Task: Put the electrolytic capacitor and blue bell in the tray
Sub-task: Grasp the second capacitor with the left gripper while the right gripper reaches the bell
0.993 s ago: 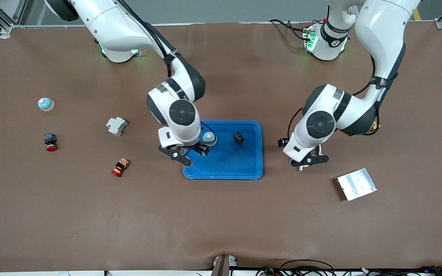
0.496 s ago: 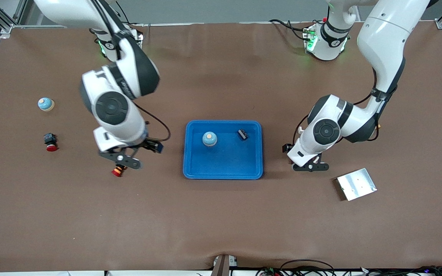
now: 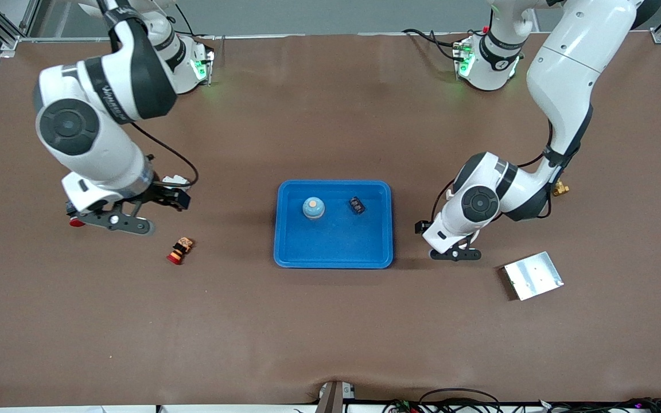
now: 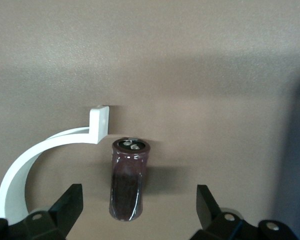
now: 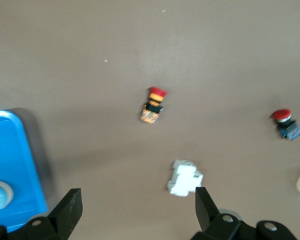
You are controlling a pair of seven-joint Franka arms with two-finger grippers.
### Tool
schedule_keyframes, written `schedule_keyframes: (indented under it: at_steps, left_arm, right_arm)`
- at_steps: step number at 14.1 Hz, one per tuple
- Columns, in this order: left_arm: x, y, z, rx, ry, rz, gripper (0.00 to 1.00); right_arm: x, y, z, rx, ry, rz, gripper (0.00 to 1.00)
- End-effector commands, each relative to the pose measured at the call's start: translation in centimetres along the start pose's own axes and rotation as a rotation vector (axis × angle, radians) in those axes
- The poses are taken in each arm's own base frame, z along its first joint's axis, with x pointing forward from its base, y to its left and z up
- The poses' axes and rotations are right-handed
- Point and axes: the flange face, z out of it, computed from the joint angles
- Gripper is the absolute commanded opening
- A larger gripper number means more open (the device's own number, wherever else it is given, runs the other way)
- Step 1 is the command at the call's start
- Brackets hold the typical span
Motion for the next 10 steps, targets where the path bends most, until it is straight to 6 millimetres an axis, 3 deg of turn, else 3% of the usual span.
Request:
schedule_keyframes:
  at_steps: [1, 3, 4, 6, 10]
  left_arm:
    - [0.5, -0.6, 0.6, -0.009, 0.016, -0.007, 1.0]
    - [0.5, -1.0, 0.9, -0.009, 0.013, -0.005, 1.0]
    - [0.5, -1.0, 0.9, -0.008, 0.012, -0.003, 0.93]
    - [0.5, -1.2, 1.0, -0.009, 0.01, -0.006, 0.62]
    - [0.5, -1.3, 1.0, -0.014, 0.005, -0.025, 0.15]
  right_arm:
    - [-1.7, 6.0, 0.8, 0.005, 0.058, -0.069, 1.0]
    - [-3.7, 9.3, 2.5, 0.006, 0.084, -0.085, 1.0]
    - [-4.9, 10.9, 3.2, 0.007, 0.109, -0.101, 1.0]
    - [-7.3, 13.8, 4.1, 0.001, 0.124, -0.112, 1.0]
    - [-10.6, 18.0, 5.4, -0.009, 0.097, -0.134, 1.0]
